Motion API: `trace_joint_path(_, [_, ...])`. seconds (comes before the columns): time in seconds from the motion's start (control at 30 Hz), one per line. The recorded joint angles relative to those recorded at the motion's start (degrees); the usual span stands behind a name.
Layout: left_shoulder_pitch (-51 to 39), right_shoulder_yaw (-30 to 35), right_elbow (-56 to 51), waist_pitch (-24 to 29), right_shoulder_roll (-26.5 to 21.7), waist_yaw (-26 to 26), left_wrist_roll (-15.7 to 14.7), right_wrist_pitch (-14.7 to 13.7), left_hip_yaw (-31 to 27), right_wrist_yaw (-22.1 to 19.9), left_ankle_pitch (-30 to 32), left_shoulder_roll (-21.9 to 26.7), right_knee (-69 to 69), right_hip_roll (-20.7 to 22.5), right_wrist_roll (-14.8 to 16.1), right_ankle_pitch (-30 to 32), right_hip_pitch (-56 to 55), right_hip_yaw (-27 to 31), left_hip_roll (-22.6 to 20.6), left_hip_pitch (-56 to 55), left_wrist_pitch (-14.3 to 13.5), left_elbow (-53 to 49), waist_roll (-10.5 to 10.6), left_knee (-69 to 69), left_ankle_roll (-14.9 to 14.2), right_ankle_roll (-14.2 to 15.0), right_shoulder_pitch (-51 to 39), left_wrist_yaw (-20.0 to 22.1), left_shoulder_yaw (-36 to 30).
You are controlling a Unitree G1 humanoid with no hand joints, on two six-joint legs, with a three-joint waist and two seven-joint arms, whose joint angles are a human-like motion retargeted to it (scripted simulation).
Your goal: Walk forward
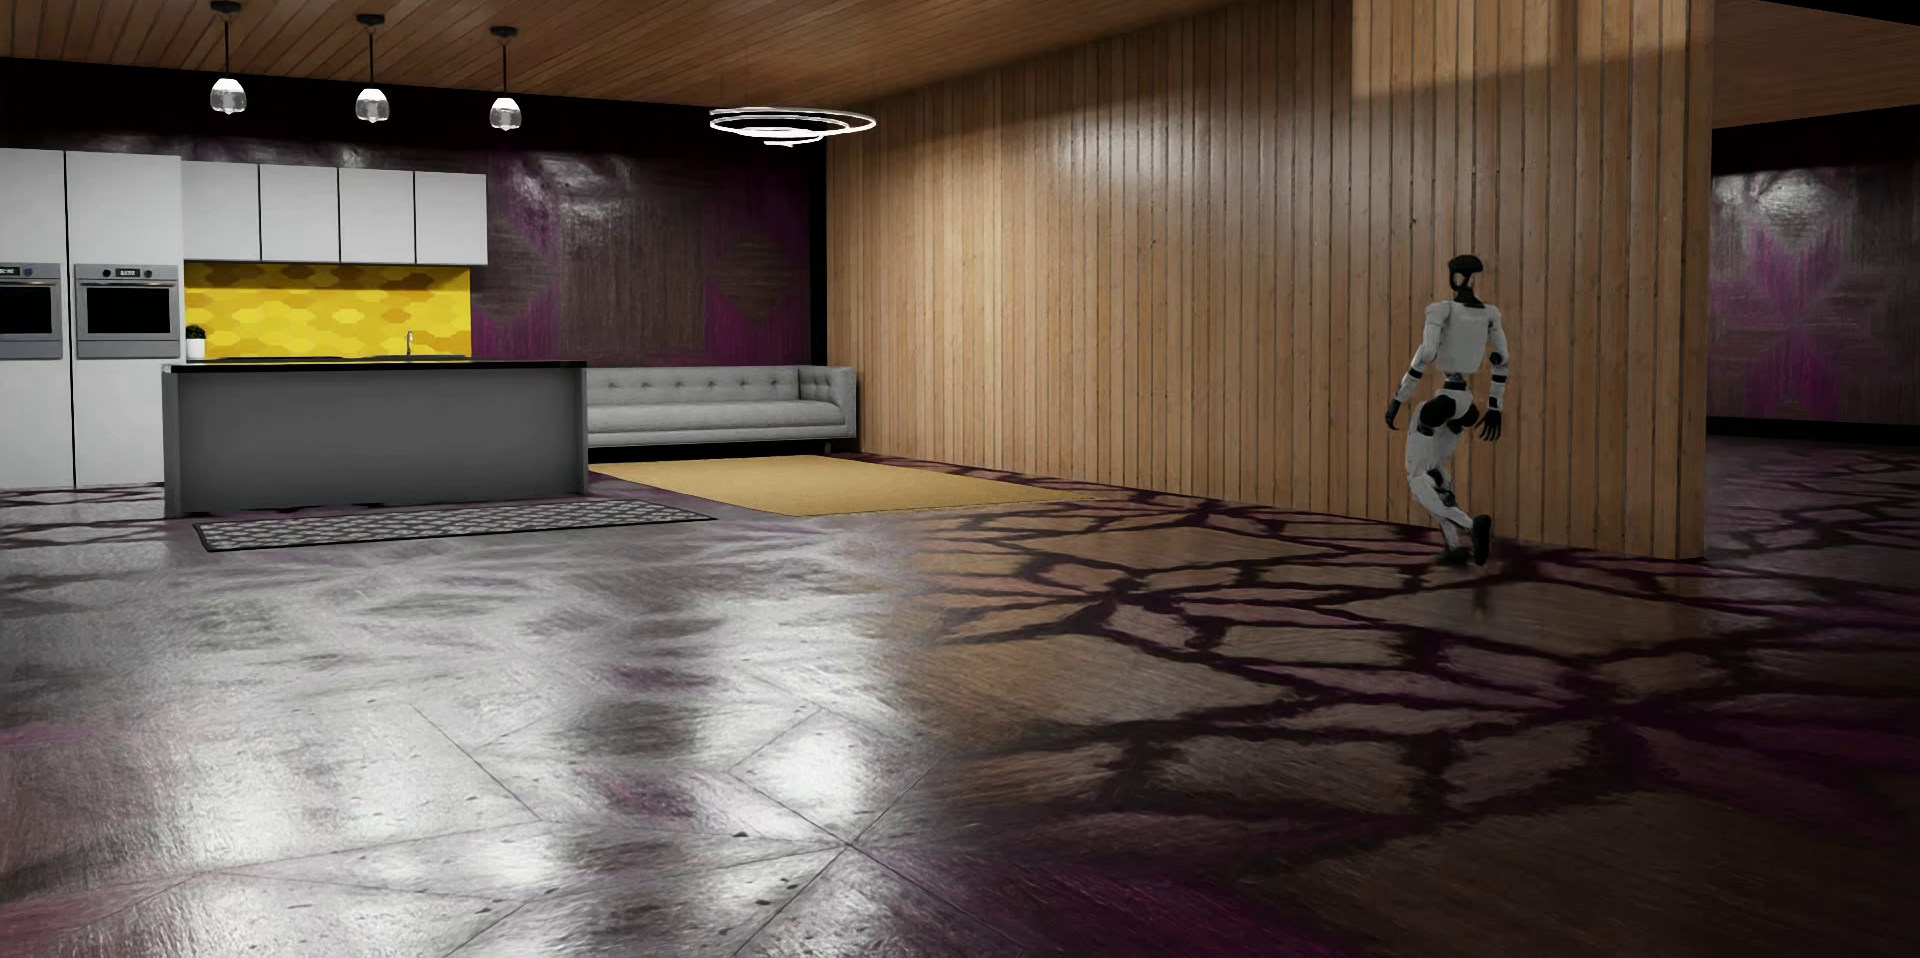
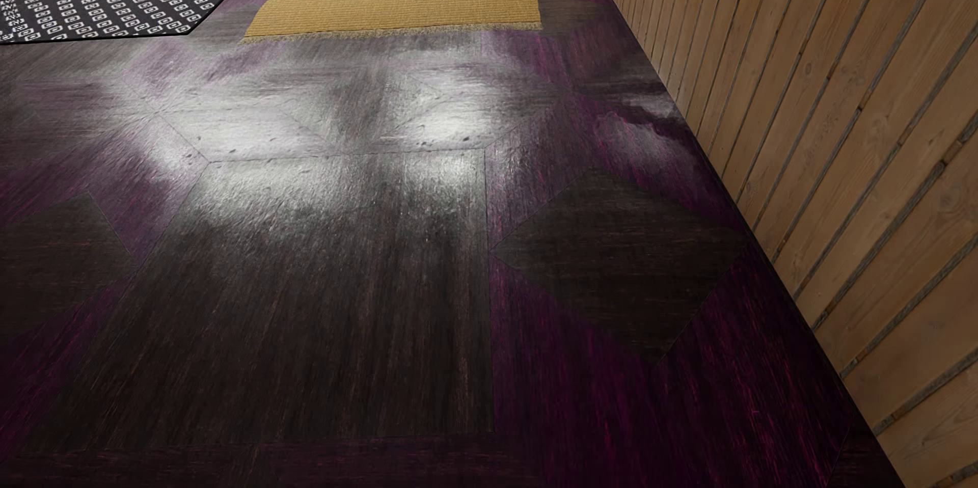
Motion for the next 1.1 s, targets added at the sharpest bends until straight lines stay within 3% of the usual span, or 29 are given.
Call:
trace_joint_path(0.07, [1.3, 0.1, -2.0, 1.5, -0.7, 5.5, 0.0, 0.0, 0.0, 0.0, -9.3, -1.3, -4.2, 0.5, 0.0, -1.4, 9.0, 0.0, -0.7, -8.3, 0.0, 1.7, -1.1, 4.2, 0.0, 0.0, -3.0, 0.0, -0.4])
trace_joint_path(0.1, [2.3, -0.7, -2.6, 1.7, -1.3, 8.6, 0.0, 0.0, 0.0, 0.0, -10.6, -2.0, -6.6, 0.3, 0.0, -2.1, 13.1, 0.0, -1.1, -12.4, 0.0, 2.2, -1.6, 0.6, 0.0, 0.0, -4.9, 0.0, -1.2])
trace_joint_path(0.2, [6.8, -5.1, -9.1, 2.8, -2.9, 16.1, 0.0, 0.0, 0.0, 0.0, 1.7, -1.5, -10.9, -0.8, 0.0, -6.2, 22.7, 0.0, -1.3, -19.6, 0.0, -1.1, -2.7, -23.2, 0.0, 0.0, -8.8, 0.0, -3.0])
trace_joint_path(0.23, [8.1, -6.1, -11.6, 2.6, -3.8, 17.7, 0.0, 0.0, 0.0, 0.0, 1.0, -1.7, -11.5, -1.0, 0.0, -7.7, 24.9, 0.0, -1.2, -20.6, 0.0, -1.7, -2.3, -33.1, 0.0, 0.0, -10.0, 0.0, -4.1])
trace_joint_path(0.27, [9.0, -7.5, -13.3, 2.2, -4.4, 18.6, 0.0, 0.0, 0.0, 0.0, -10.4, -2.3, -12.0, -1.1, 0.0, -9.3, 27.3, 0.0, -1.7, -19.9, 0.0, -1.8, -2.0, -42.2, 0.0, 0.0, -11.2, 0.0, -3.7])
trace_joint_path(0.3, [9.8, -8.3, -14.3, 1.9, -4.8, 19.6, 0.0, 0.0, 0.0, 0.0, -26.3, -2.7, -12.4, -1.6, 0.0, -10.5, 30.1, 0.0, -1.8, -18.7, 0.0, -1.0, -1.7, -45.1, 0.0, 0.0, -12.2, 0.0, -4.8])
trace_joint_path(0.33, [10.2, -9.6, -15.1, 1.6, -4.8, 20.9, 0.0, 0.0, 0.0, 0.0, -30.9, -3.1, -11.5, -2.3, 0.0, -10.2, 31.5, 0.0, -1.9, -18.9, 0.0, -0.4, -1.8, -44.8, 0.0, 0.0, -12.6, 0.0, -4.9])
trace_joint_path(0.37, [10.8, -9.8, -14.8, 1.3, -4.9, 20.6, 0.0, 0.0, 0.0, 0.0, -25.0, -3.2, -9.6, -3.0, 0.0, -8.0, 32.5, 0.0, -3.0, -21.2, 0.0, 0.7, -2.2, -44.6, 0.0, 0.0, -13.1, 0.0, -6.0])
trace_joint_path(0.4, [10.9, -11.1, -14.4, 0.9, -4.5, 20.6, 0.0, 0.0, 0.0, 0.0, -15.4, -3.5, -7.2, -4.0, 0.0, -3.7, 33.2, 0.0, -4.9, -21.2, 0.0, 2.3, -2.6, -43.3, 0.0, 0.0, -12.5, 0.0, -6.8])
trace_joint_path(0.43, [11.0, -11.2, -12.5, 0.1, -3.7, 20.1, 0.0, 0.0, 0.0, 0.0, -9.1, -3.8, -3.7, -4.7, 0.0, 4.7, 33.7, 0.0, -6.4, -21.5, 0.0, 4.6, -3.1, -41.2, 0.0, 0.0, -11.1, 0.0, -6.9])
trace_joint_path(0.47, [11.3, -12.1, -9.7, -1.1, -2.7, 19.5, 0.0, 0.0, 0.0, 0.0, -6.4, -3.8, 3.6, -6.4, 0.0, 16.0, 30.6, 0.0, -7.9, -21.1, 0.0, 6.4, -3.7, -38.2, 0.0, 0.0, -9.2, 0.0, -6.6])
trace_joint_path(0.5, [10.8, -11.1, -7.3, -1.2, -2.3, 18.9, 0.0, 0.0, 0.0, 0.0, -8.2, -4.1, 12.0, -7.5, 0.0, 24.2, 26.2, 0.0, -8.9, -18.8, 0.0, 7.7, -3.5, -36.6, 0.0, 0.0, -8.4, 0.0, -5.9])
trace_joint_path(0.53, [10.7, -9.9, -4.8, -0.9, -2.0, 18.4, 0.0, 0.0, 0.0, 0.0, -10.7, -3.9, 21.8, -8.4, 0.0, 23.6, 20.3, 0.0, -10.1, -16.1, 0.0, 6.5, -3.5, -35.8, 0.0, 0.0, -7.8, 0.0, -4.6])
trace_joint_path(0.6, [9.1, -6.6, 0.3, 0.0, -1.4, 14.2, 0.0, 0.0, 0.0, 0.0, -17.1, -3.6, 35.7, -8.5, 0.0, 4.0, 10.2, 0.0, -10.7, -7.8, 0.0, 6.3, -2.3, -36.6, 0.0, 0.0, -7.4, 0.0, -3.8])
trace_joint_path(0.63, [7.3, -6.7, 1.5, 0.4, -0.9, 11.0, 0.0, 0.0, 0.0, 0.0, -20.7, -2.9, 37.2, -8.1, 0.0, 1.0, 6.1, 0.0, -10.3, -2.6, 0.0, 5.9, -1.8, -38.8, 0.0, 0.0, -7.1, 0.0, -3.1])
trace_joint_path(0.73, [2.1, -5.7, -0.4, 1.3, -0.3, 2.3, 0.0, 0.0, 0.0, 0.0, -29.4, -0.6, 23.4, -7.8, 0.0, 0.1, -3.7, 0.0, -7.2, 9.3, 0.0, 2.8, -0.4, -43.3, 0.0, 0.0, -3.4, 0.0, -1.3])
trace_joint_path(0.83, [-3.4, -5.6, -2.7, 0.5, 0.0, -2.5, 0.0, 0.0, 0.0, 0.0, -37.2, 0.8, -5.8, -7.5, 0.0, 8.5, -6.3, 0.0, -5.5, 17.2, 0.0, -0.1, -0.1, -45.2, 0.0, 0.0, -0.1, 0.0, 2.1])
trace_joint_path(0.87, [-5.0, -5.1, -1.2, -0.2, 0.2, -3.4, 0.0, 0.0, 0.0, 0.0, -38.4, 0.8, -32.4, -7.1, 0.0, 24.9, -5.7, 0.0, -4.7, 18.9, 0.0, -1.3, 0.1, -45.1, 0.0, 0.0, 0.6, 0.0, 2.9])
trace_joint_path(0.9, [-6.3, -5.9, -0.7, -0.2, 0.6, -4.3, 0.0, 0.0, 0.0, 0.0, -37.7, 0.7, -16.9, -6.8, 0.0, 18.1, -7.0, 0.0, -3.8, 20.5, 0.0, -2.3, 0.1, -44.9, 0.0, 0.0, 1.2, 0.0, 3.6])
trace_joint_path(0.93, [-6.8, -5.3, 0.3, 0.1, 0.7, -5.0, 0.0, 0.0, 0.0, 0.0, -34.0, 0.4, -10.8, -6.0, 0.0, 8.9, -8.9, 0.0, -2.6, 22.0, 0.0, -3.5, 0.5, -44.1, 0.0, 0.0, 1.6, 0.0, 5.1])
trace_joint_path(1.0, [-5.1, -3.7, 3.0, -1.0, 1.3, -6.1, 0.0, 0.0, 0.0, 0.0, -17.9, -1.4, -3.1, -4.2, 0.0, 12.0, -9.7, 0.0, -1.2, 20.4, 0.0, -3.2, 1.1, -33.9, 0.0, 0.0, 2.7, 0.0, 6.3])
trace_joint_path(1.03, [-3.3, -4.7, 3.5, -1.1, 1.6, -5.0, 0.0, 0.0, 0.0, 0.0, -9.0, -2.1, -1.0, -1.8, 0.0, 8.3, -7.5, 0.0, -0.2, 17.3, 0.0, -3.0, 1.7, -26.1, 0.0, 0.0, 3.3, 0.0, 6.0])
trace_joint_path(1.07, [-2.8, -4.2, 2.9, -0.9, 1.6, -3.9, 0.0, 0.0, 0.0, 0.0, -5.8, -2.6, -0.7, -0.5, 0.0, 5.0, -4.8, 0.0, -0.4, 11.3, 0.0, -2.7, 1.7, -14.9, 0.0, 0.0, 3.0, 0.0, 5.0])
trace_joint_path(1.1, [-2.2, -3.1, 2.5, -0.4, 1.3, -2.0, 0.0, 0.0, 0.0, 0.0, -7.5, -2.7, -1.5, 0.7, 0.0, 3.0, -0.7, 0.0, -0.6, 5.9, 0.0, -1.5, 1.5, -4.9, 0.0, 0.0, 2.1, 0.0, 2.6])
